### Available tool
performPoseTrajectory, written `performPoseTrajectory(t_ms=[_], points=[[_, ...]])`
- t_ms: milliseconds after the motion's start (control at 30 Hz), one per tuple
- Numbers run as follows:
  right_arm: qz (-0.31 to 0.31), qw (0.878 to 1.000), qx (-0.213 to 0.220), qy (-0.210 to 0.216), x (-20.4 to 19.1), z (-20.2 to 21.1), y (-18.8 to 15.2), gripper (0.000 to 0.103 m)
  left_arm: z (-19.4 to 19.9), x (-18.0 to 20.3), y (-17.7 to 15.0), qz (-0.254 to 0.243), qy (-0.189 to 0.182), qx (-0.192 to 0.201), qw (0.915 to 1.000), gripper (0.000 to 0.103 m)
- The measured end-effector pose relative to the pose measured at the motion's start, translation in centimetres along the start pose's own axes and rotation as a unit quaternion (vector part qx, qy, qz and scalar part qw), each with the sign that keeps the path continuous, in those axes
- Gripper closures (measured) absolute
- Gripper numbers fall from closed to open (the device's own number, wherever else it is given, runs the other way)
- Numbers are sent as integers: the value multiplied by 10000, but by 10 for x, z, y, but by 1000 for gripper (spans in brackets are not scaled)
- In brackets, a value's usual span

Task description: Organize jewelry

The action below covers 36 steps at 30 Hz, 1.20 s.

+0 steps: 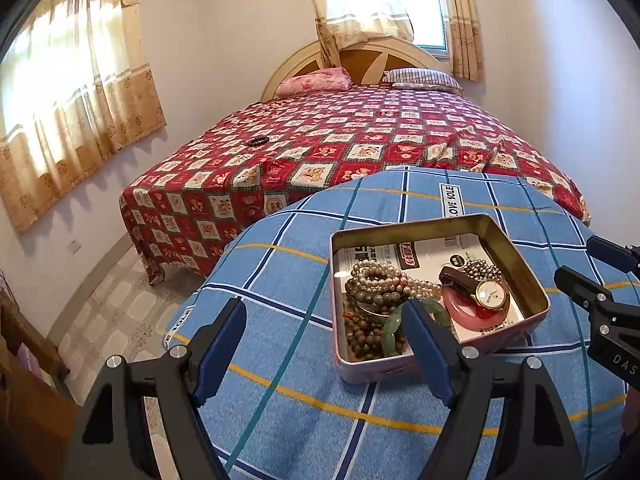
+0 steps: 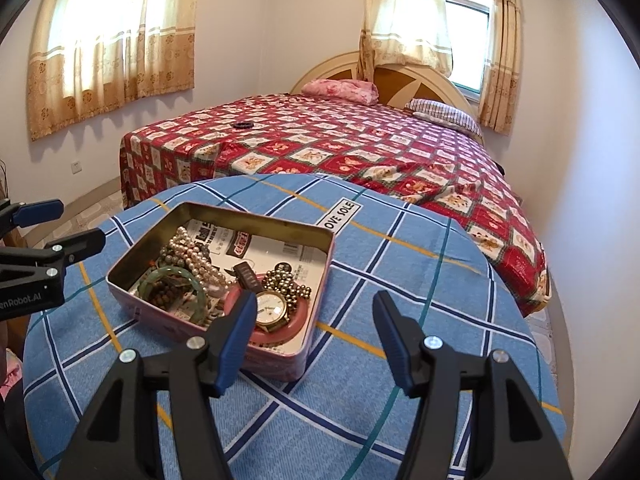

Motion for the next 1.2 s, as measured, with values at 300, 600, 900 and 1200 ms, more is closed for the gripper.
performPoseTrajectory(t_ms=[300,600,900,1200], points=[[-6,10000,44,-11,2,3,1,38,7,-1,0,22,8,43,10000,23],[-13,10000,33,-42,3,5,0,36,8,1,0,17,-23,40,10000,23],[-16,10000,42,-54,5,6,-1,35,10,3,0,13,-23,46,10000,23],[-35,9999,90,-111,12,9,-1,33,11,4,0,3,-30,55,10000,23]])
Point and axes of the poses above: each gripper's, at about its wrist camera, not at the fingertips, and z roughly against the way its jaws point, x to its right, y to its top, the point moved 4 cm from there along -z, roughly the way its jaws point, and after that the axes turned 12 degrees about -x, right-handed, at the moved point
